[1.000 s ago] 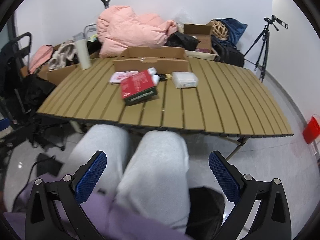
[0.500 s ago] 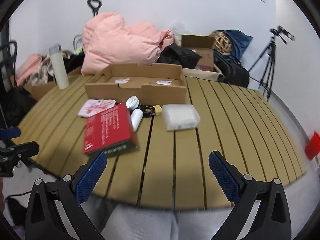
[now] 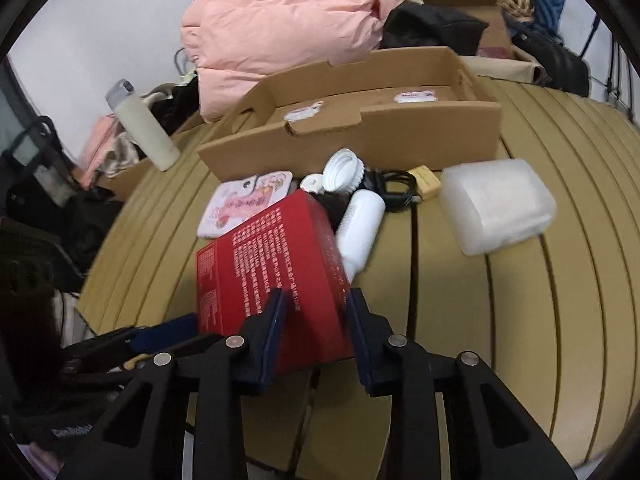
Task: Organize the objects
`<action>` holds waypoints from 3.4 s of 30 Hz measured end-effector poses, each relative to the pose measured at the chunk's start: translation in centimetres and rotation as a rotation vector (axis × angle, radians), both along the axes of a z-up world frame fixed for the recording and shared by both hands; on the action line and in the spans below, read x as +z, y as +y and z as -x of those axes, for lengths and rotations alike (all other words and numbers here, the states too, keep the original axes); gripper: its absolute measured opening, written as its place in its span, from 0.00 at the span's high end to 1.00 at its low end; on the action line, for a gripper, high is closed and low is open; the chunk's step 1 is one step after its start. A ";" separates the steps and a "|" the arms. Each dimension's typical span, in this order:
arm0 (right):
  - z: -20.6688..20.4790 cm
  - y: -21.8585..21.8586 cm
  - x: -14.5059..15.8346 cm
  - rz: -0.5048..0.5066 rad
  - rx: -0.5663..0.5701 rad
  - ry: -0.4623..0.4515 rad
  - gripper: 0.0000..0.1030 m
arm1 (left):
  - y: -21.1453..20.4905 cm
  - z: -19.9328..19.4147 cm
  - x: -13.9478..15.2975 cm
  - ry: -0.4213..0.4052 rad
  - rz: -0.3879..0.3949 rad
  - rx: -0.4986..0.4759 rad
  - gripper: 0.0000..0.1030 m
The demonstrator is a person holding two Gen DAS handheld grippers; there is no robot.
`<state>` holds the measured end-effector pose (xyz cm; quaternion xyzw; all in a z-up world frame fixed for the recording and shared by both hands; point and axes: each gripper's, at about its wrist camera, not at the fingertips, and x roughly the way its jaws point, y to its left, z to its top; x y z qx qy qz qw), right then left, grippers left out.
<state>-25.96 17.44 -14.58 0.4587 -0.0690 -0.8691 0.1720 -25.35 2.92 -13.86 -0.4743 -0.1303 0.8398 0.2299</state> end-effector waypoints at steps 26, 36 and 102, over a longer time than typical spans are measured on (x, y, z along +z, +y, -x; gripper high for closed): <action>3.9 -1.7 5.6 0.167 0.066 0.025 0.55 | -1.4 8.4 8.0 0.204 0.080 0.052 0.69; 24.0 -5.3 4.6 0.140 0.014 -0.095 0.55 | -0.7 26.8 6.4 0.084 0.202 0.066 0.69; -20.8 5.6 6.2 -0.011 -0.091 0.077 0.17 | -0.4 -18.8 9.8 0.298 0.434 0.139 0.00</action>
